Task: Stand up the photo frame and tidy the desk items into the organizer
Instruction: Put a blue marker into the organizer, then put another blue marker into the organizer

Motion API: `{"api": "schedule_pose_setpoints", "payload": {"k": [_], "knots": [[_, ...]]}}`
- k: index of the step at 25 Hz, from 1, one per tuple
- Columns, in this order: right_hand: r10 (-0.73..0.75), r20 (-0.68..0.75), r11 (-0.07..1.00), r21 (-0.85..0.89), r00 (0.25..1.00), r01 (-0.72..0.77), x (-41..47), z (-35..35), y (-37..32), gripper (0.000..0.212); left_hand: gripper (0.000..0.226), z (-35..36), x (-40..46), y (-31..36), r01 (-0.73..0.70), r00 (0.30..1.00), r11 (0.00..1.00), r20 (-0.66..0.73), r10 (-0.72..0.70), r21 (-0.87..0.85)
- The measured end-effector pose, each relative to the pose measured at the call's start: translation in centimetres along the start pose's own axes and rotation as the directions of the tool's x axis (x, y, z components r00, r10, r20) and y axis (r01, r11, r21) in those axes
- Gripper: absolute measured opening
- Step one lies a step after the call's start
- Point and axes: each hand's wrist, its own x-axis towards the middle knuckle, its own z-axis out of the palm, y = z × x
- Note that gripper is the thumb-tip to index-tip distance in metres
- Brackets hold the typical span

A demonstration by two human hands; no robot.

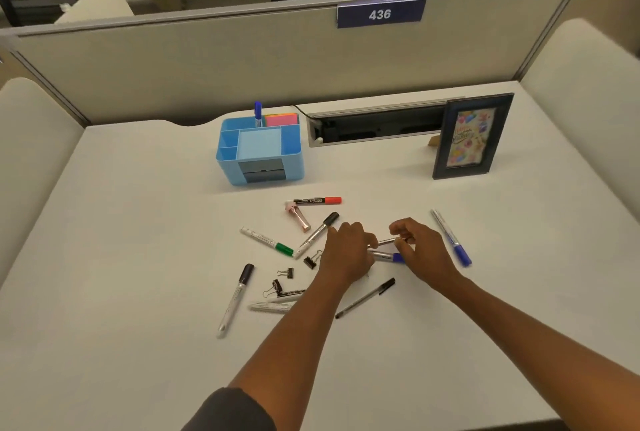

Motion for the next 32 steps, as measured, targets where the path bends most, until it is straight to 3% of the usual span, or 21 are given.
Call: {"api": "schedule_pose_setpoints", "payload": {"k": [11, 16, 24, 28, 32], "knots": [[0.058, 0.011, 0.998, -0.017, 0.998, -0.058, -2.3, -0.7, 1.7, 0.025, 0.021, 1.6, -0.1, 1.3, -0.032, 0.990, 0.991, -0.132, 0.049, 0.129], [0.064, -0.087, 0.997, 0.037, 0.994, -0.061, -2.2, -1.1, 1.1, 0.017, 0.009, 0.8, 0.1, 1.4, -0.011, 0.973, 0.987, -0.224, 0.047, 0.160], [0.071, -0.154, 0.991, 0.126, 0.985, -0.052, 1.6, -0.7, -3.1, 0.020, 0.008, -1.3, 0.4, -1.0, 0.008, 0.922, 0.998, -0.386, 0.017, 0.064], [0.058, -0.149, 0.967, 0.256, 0.987, -0.018, 4.9, 0.1, -6.5, 0.018, 0.016, -2.8, 0.6, -4.3, 0.056, 0.913, 0.998, -0.405, -0.042, 0.023], [-0.024, -0.144, 0.973, 0.224, 0.989, 0.056, 9.1, 1.2, -10.2, 0.019, 0.020, -5.1, 1.4, -7.0, 0.089, 0.901, 0.995, -0.422, -0.102, -0.050]]}}
